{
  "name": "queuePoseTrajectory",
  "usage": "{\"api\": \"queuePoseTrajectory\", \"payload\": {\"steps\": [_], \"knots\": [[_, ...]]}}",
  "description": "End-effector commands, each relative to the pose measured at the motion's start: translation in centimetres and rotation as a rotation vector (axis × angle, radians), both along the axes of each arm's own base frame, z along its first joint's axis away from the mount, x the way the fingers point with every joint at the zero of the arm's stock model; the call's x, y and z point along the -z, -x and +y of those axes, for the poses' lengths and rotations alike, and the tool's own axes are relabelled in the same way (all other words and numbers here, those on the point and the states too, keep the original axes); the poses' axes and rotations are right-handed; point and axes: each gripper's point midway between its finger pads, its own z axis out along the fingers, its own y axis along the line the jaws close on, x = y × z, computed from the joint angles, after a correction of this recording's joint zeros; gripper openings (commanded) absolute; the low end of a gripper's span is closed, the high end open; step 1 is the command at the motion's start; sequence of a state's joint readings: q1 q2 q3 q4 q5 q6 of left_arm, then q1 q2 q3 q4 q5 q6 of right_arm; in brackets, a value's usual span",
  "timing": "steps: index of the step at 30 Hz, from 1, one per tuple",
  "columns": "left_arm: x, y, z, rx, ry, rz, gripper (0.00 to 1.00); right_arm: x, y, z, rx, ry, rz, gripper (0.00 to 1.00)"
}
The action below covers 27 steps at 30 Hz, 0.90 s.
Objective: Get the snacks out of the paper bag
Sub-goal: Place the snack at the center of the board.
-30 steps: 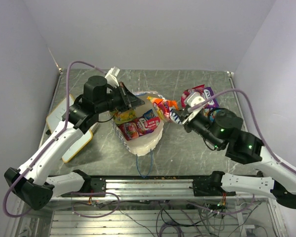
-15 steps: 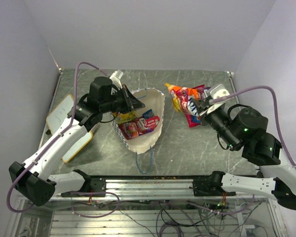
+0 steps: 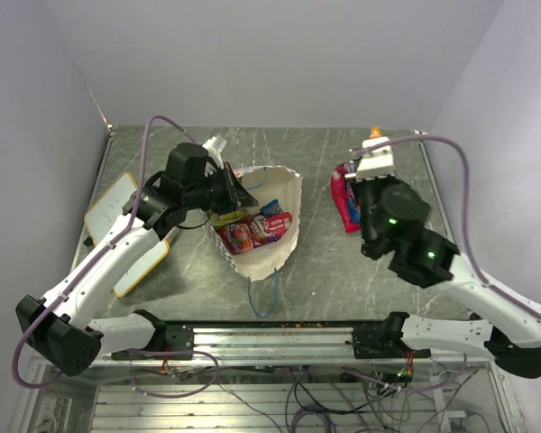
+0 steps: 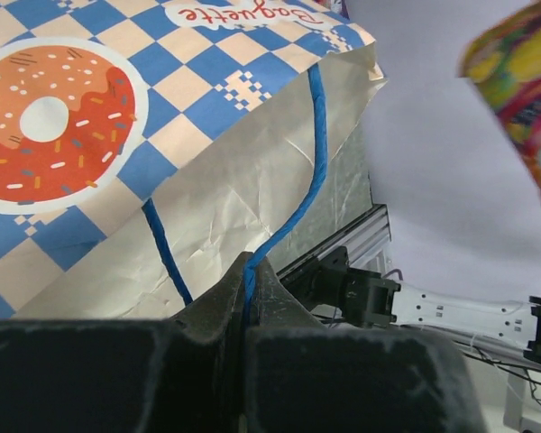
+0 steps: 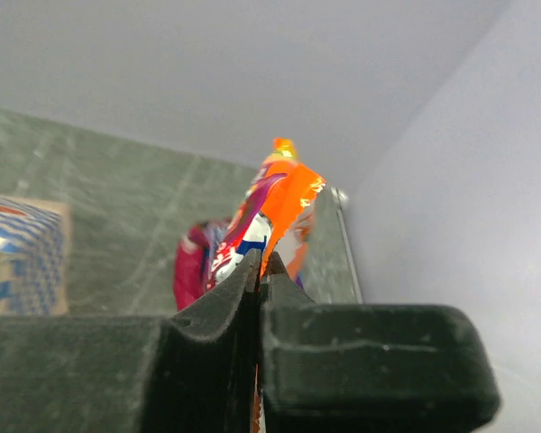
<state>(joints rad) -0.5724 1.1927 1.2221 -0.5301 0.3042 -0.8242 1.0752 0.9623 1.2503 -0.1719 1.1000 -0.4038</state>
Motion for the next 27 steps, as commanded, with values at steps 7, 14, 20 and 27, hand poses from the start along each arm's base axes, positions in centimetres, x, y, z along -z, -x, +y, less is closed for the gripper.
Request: {"api": "queuePoseTrajectory", "payload": {"steps": [7,14,20,27], "knots": [[-3.4,-0.8,0.6,0.04,-0.098,-0.115,0.07,8.9,-9.5,-5.2,0.315,-0.159,0.235,0.0],[-3.8,-0.6,0.2,0.042,-0.053,-0.12,0.07,14.3,-11.2,-13.3,0.622,-0.098,0.459,0.0],[-3.6,-0.3,0.3,0.039,-0.044,-0.107,0.07,18.5,-6.8,-18.2,0.756,-0.186,0.596,0.0],[-3.9,-0.6,0.1,0.034,-0.037,-0.121,0.07,24.9,-1.8,-15.4,0.761,-0.556,0.757,0.0]]}}
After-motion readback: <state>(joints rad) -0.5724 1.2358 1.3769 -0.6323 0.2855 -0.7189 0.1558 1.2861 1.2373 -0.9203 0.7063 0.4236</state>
